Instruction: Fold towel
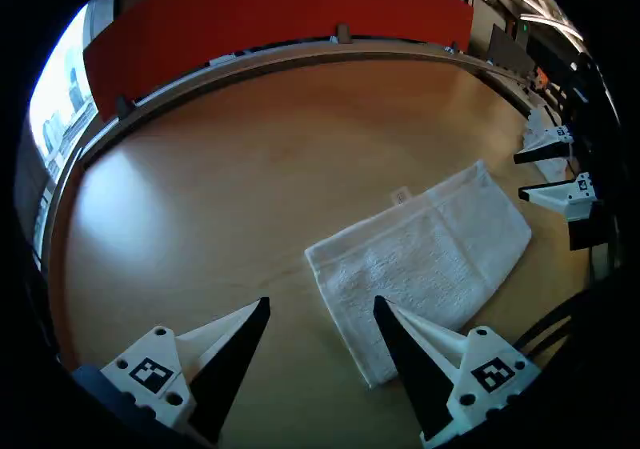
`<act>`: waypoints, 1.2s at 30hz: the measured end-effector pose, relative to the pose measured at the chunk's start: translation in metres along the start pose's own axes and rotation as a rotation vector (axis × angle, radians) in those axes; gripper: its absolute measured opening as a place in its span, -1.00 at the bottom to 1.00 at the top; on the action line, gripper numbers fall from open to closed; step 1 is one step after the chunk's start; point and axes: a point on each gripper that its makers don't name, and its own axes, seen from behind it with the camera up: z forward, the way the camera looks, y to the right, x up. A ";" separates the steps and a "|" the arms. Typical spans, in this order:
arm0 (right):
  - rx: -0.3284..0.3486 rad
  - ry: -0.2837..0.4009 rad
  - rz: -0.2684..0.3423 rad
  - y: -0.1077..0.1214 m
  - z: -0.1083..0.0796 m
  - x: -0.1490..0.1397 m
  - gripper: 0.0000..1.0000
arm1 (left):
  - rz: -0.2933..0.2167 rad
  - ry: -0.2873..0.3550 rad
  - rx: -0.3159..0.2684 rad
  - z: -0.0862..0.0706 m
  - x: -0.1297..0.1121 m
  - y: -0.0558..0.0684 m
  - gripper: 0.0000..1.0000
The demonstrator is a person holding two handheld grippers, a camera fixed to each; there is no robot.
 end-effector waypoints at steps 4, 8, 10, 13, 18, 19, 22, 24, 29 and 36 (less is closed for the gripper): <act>0.002 0.003 0.005 -0.005 -0.005 -0.001 0.78 | -0.007 0.002 0.003 -0.006 -0.004 0.001 0.92; 0.003 0.004 0.012 -0.010 -0.009 -0.004 0.78 | -0.015 0.002 0.007 -0.012 -0.010 0.002 0.92; 0.003 0.003 0.016 -0.011 -0.012 -0.006 0.78 | -0.022 0.001 0.004 -0.016 -0.014 0.003 0.92; 0.002 0.001 0.020 -0.014 -0.016 -0.010 0.78 | -0.033 -0.001 -0.001 -0.021 -0.020 0.007 0.92; -0.001 -0.005 0.030 -0.017 -0.023 -0.018 0.78 | -0.046 -0.006 -0.005 -0.029 -0.031 0.012 0.92; -0.002 -0.005 0.032 -0.018 -0.024 -0.019 0.78 | -0.046 -0.008 -0.005 -0.030 -0.034 0.013 0.92; -0.004 -0.006 0.039 -0.019 -0.028 -0.023 0.78 | -0.049 -0.014 -0.007 -0.033 -0.040 0.017 0.92; -0.006 -0.008 0.043 -0.021 -0.031 -0.026 0.78 | -0.052 -0.016 -0.009 -0.035 -0.043 0.019 0.92; -0.007 -0.012 0.048 -0.024 -0.038 -0.034 0.78 | -0.064 -0.019 -0.011 -0.039 -0.050 0.023 0.92; -0.004 -0.018 0.048 -0.026 -0.044 -0.042 0.78 | -0.070 -0.024 -0.011 -0.042 -0.059 0.027 0.92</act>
